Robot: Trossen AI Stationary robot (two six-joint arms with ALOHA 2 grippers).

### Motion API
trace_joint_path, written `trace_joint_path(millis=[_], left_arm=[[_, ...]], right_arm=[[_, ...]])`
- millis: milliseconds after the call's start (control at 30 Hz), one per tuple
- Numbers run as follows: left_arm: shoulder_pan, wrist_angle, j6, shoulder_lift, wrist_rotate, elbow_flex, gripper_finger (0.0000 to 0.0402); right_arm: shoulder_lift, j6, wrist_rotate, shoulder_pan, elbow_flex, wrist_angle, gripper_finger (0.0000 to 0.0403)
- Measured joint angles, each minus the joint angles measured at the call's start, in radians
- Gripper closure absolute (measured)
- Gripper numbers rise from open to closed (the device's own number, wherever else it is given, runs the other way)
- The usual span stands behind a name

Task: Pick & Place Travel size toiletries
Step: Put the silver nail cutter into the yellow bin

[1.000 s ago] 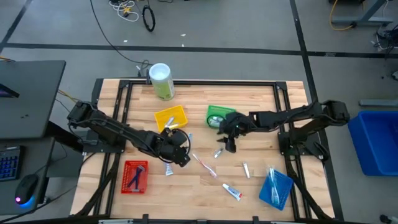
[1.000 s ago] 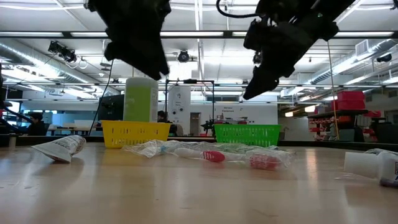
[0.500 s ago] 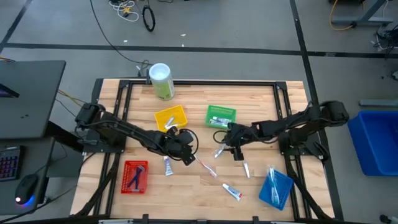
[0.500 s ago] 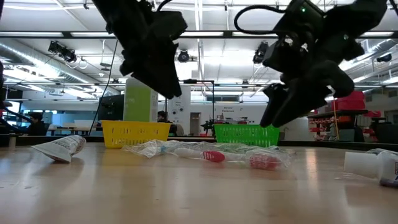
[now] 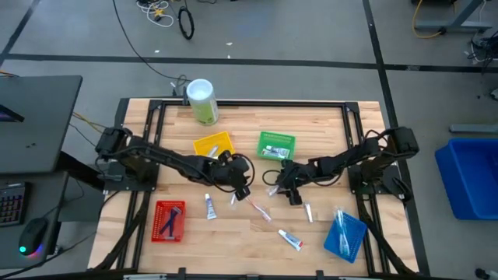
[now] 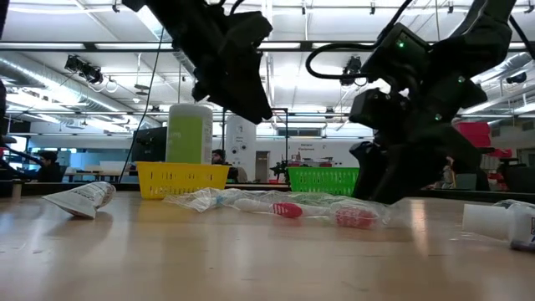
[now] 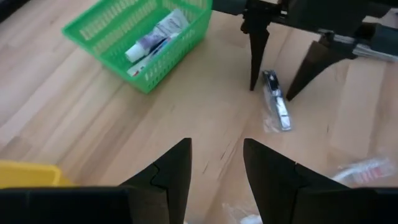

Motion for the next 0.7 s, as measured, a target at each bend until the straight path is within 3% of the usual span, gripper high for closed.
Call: trace_joint_path(millis=[433,700], left_arm=[[0.092,0.108,0.367,0.0,0.236,0.0,0.0248],[0.109,0.11,0.499,0.0,0.341,0.0,0.0248]], right_arm=[[0.003,0.06,0.009,-0.001,-0.003,0.02,0.0309],[0.009,0.173,0.101,0.003,-0.005,0.31,0.0339]])
